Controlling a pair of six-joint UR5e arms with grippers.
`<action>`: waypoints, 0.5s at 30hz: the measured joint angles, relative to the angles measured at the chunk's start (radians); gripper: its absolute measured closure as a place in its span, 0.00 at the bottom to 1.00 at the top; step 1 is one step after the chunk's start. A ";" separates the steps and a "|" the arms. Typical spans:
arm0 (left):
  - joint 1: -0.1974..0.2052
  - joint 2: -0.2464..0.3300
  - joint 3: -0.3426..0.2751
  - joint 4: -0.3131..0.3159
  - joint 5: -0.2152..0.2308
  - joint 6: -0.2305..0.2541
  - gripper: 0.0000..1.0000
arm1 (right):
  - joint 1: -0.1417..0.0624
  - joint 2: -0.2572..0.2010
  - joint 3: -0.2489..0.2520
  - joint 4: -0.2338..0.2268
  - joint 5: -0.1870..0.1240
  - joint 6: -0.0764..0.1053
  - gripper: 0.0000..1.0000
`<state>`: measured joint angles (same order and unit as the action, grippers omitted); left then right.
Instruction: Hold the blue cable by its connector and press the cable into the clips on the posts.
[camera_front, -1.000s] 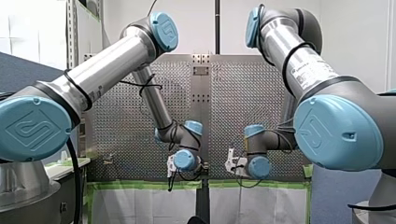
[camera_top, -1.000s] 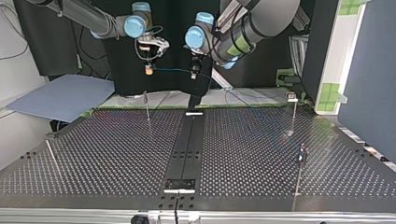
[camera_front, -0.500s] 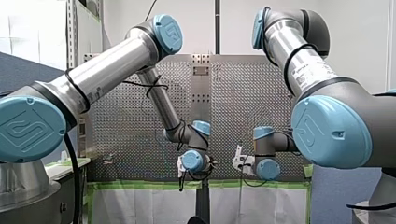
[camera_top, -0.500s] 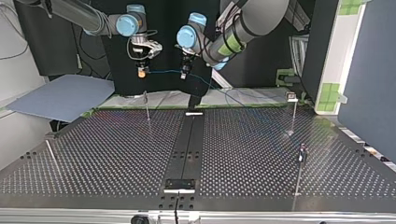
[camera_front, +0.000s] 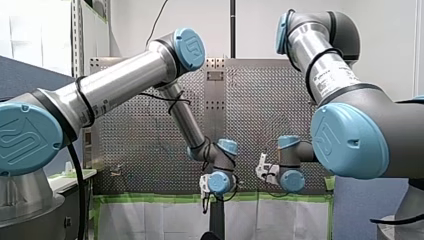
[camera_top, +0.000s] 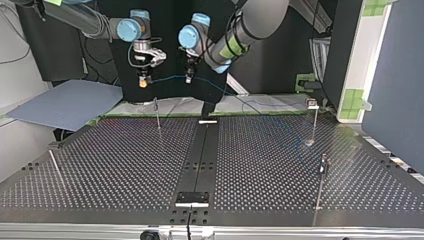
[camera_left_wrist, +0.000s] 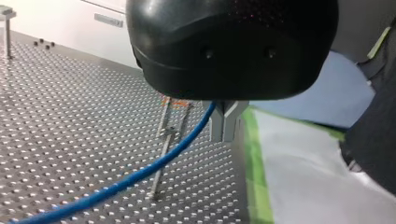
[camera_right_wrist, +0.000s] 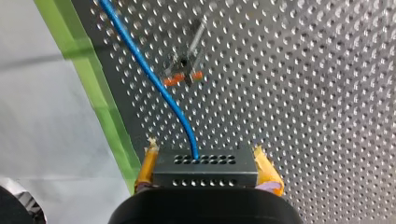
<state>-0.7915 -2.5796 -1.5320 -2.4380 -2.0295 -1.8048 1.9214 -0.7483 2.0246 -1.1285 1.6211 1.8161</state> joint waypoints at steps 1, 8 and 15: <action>-0.002 -0.001 0.006 0.006 -0.008 0.005 1.00 | -0.008 0.000 0.000 0.000 -0.004 0.002 1.00; -0.013 -0.004 0.023 0.064 -0.069 0.045 1.00 | -0.065 0.007 0.001 0.017 -0.055 0.007 1.00; -0.014 -0.022 0.037 0.126 -0.084 0.061 1.00 | -0.114 0.010 0.000 0.015 -0.102 -0.021 1.00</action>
<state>-0.8054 -2.6021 -1.4945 -2.3122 -2.1132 -1.7436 1.8070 -0.7388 2.0246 -1.1134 1.5188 1.7947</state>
